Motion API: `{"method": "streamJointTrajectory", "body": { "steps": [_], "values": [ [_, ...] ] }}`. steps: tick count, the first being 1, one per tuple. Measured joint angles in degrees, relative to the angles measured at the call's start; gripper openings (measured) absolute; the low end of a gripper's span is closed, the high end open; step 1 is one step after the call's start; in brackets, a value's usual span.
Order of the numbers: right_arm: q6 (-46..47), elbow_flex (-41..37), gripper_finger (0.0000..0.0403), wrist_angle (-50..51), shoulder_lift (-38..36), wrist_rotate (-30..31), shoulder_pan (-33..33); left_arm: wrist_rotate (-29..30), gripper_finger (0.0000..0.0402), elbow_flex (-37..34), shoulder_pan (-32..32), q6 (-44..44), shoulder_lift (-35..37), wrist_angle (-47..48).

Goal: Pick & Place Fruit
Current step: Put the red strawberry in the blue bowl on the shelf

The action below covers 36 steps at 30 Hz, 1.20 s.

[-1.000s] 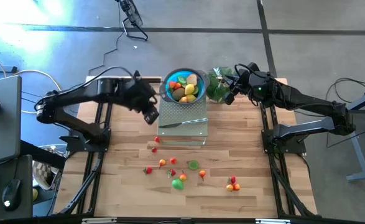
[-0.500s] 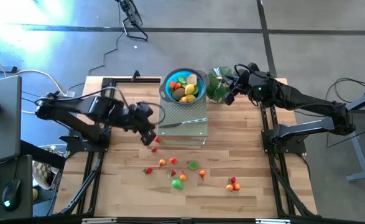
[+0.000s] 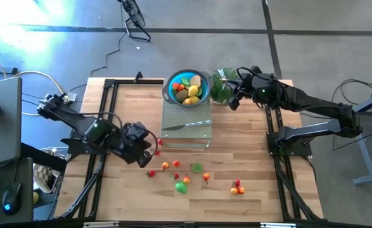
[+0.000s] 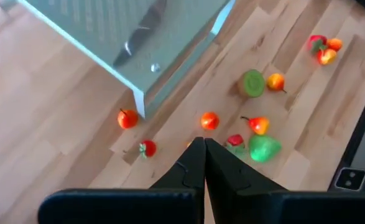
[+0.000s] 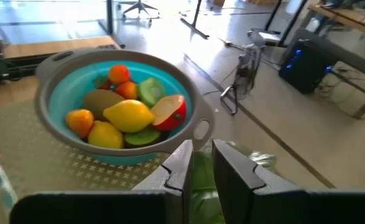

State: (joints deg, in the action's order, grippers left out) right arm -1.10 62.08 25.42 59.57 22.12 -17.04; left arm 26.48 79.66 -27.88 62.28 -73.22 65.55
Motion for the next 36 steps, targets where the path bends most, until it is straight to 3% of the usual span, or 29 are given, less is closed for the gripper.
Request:
{"method": "streamJointTrajectory", "body": {
  "steps": [4, 15, 21, 36],
  "values": [
    [-0.03, 0.0, 0.0052, 0.2, 0.0, -1.72, 0.01, -1.9, 0.0001, -7.0, -0.41, 4.02, 0.36, -6.47],
    [-0.68, 0.0, 0.0052, 2.5, 0.0, -1.74, 0.0, -20.47, 0.0001, -23.42, -0.28, 6.86, 0.43, -26.46],
    [-0.7, 0.0, 0.0052, 5.27, 0.0, -2.06, 0.0, -27.18, 0.0001, -28.54, -0.28, 9.91, 0.29, -29.42],
    [-0.7, 0.0, 0.0052, 5.68, 0.0, -4.42, 0.0, -29.11, 0.0001, -33.84, -0.28, 8.64, 0.25, -29.43]
  ]
}}
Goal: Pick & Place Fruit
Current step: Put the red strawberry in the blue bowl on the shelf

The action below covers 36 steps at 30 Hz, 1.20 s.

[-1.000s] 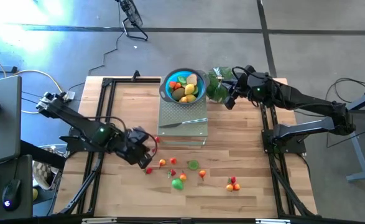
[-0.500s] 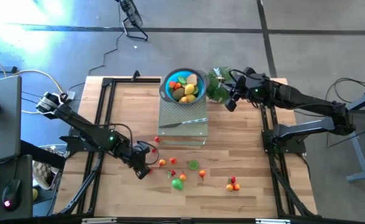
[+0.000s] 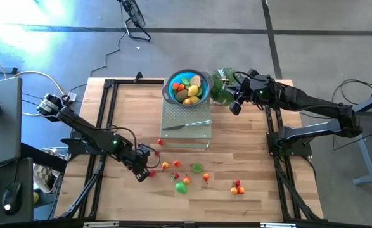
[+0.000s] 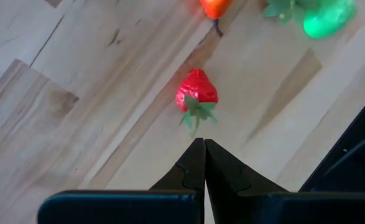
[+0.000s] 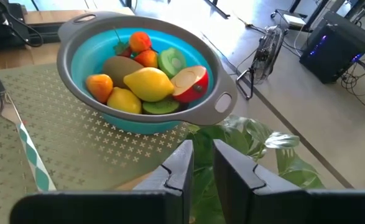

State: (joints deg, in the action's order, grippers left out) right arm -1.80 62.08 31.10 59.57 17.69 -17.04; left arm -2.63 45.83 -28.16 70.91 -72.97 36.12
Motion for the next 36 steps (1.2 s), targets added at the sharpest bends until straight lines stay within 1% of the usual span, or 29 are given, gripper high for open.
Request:
{"method": "streamJointTrajectory", "body": {
  "steps": [7, 10, 13, 18, 21, 22, 25, 29, 33, 36],
  "values": [
    [-0.2, 0.0, 0.0052, 0.01, 0.0, 0.07, 0.0, 1.73, 0.0002, -0.05, 0.0, -0.02, -0.02, 0.09],
    [-0.2, 0.0, 0.0052, 0.01, 0.0, 0.09, 0.0, 1.75, 0.0014, -0.05, 0.0, -0.11, -0.02, 0.4],
    [-0.2, -0.02, 0.0052, 0.03, 0.0, 0.07, 0.0, 1.75, 0.0046, -0.05, 0.0, -0.11, -0.02, 1.08],
    [-0.2, 0.0, 0.0052, 0.03, 0.0, -0.09, 0.0, 2.21, 0.0125, -0.07, 0.0, 0.37, -0.04, 3.21],
    [-0.15, 0.0, 0.0052, 0.03, 0.0, -0.11, 0.0, 3.94, 0.0174, -0.07, 0.0, -0.02, -0.46, 3.41],
    [-0.15, 0.0, 0.0052, 0.05, 0.0, -0.09, 0.0, 4.88, 0.0188, -0.07, 0.0, -0.07, -0.46, 3.42],
    [-0.09, 0.0, 0.0052, 0.2, 0.0, -0.11, 0.0, 5.27, 0.0222, -0.07, 0.02, -0.13, -0.46, 2.19],
    [-0.02, 0.0, 0.0052, 0.4, 0.0, -0.12, 0.0, 5.92, 0.0245, -0.07, 0.0, 0.37, -0.44, 2.08],
    [-0.06, 0.0, 0.0052, 0.4, 0.0, -0.11, 0.0, 5.97, 0.0248, -0.07, 0.02, 1.16, -0.44, 0.61],
    [-0.57, 0.0, 0.0052, 0.4, 0.0, -0.11, 0.0, 5.95, 0.0248, -0.07, 0.02, 1.2, -0.54, 1.39]
  ]
}}
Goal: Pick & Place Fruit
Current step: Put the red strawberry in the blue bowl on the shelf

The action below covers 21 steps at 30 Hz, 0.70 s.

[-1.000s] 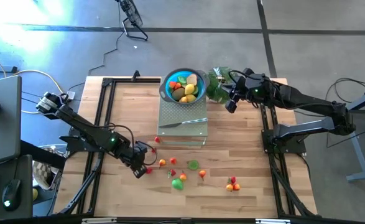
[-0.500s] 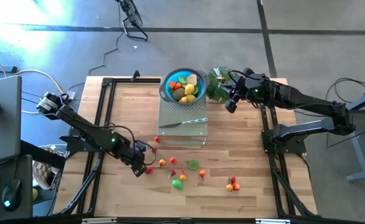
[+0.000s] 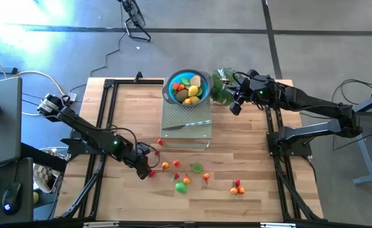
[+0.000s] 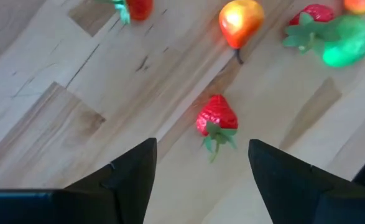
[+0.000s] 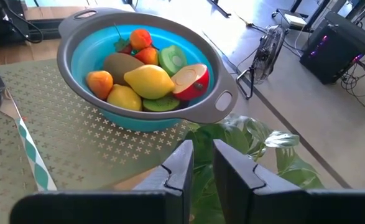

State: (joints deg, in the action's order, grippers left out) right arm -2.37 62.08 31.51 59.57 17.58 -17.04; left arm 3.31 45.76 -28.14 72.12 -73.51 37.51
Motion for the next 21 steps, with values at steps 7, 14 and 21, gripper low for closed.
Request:
{"method": "streamJointTrajectory", "body": {
  "steps": [7, 14, 21],
  "values": [
    [-0.28, 0.0, 0.0052, 0.02, 0.0, 0.0, 0.0, -0.25, 0.0248, 0.0, 0.0, -1.36, -5.04, -0.81],
    [-0.46, 0.0, 0.0052, 0.02, 0.02, 0.02, 0.0, -6.9, 0.0248, -0.02, 0.0, -2.76, -9.08, -3.6],
    [-0.48, 0.0, 0.0052, 0.0, 0.02, 0.02, 0.0, -8.11, 0.0248, -0.02, 0.0, -3.3, -9.16, -4.61]
  ]
}}
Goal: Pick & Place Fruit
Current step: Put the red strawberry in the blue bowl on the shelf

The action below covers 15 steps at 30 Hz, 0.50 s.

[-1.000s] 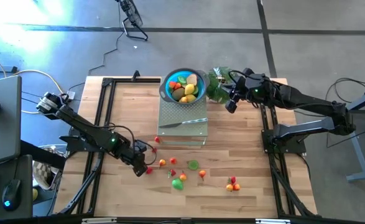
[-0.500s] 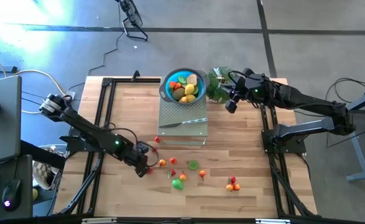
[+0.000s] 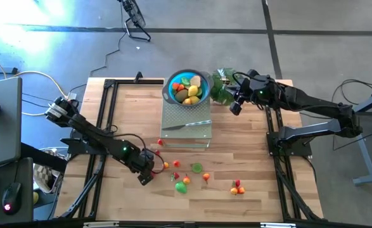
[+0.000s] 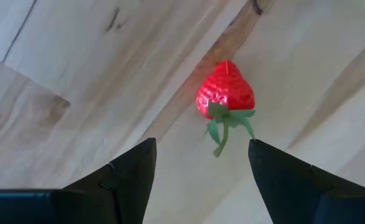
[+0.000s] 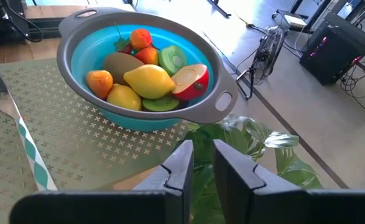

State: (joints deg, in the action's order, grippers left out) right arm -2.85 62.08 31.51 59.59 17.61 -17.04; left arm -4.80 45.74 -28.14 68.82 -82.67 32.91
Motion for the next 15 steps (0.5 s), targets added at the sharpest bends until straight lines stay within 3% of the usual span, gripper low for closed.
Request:
{"method": "streamJointTrajectory", "body": {
  "steps": [15],
  "values": [
    [0.0, -0.01, 0.0052, 0.02, 0.0, 0.0, 0.0, -1.24, 0.0248, 0.0, 0.0, -3.06, 0.0, 0.08]
  ]
}}
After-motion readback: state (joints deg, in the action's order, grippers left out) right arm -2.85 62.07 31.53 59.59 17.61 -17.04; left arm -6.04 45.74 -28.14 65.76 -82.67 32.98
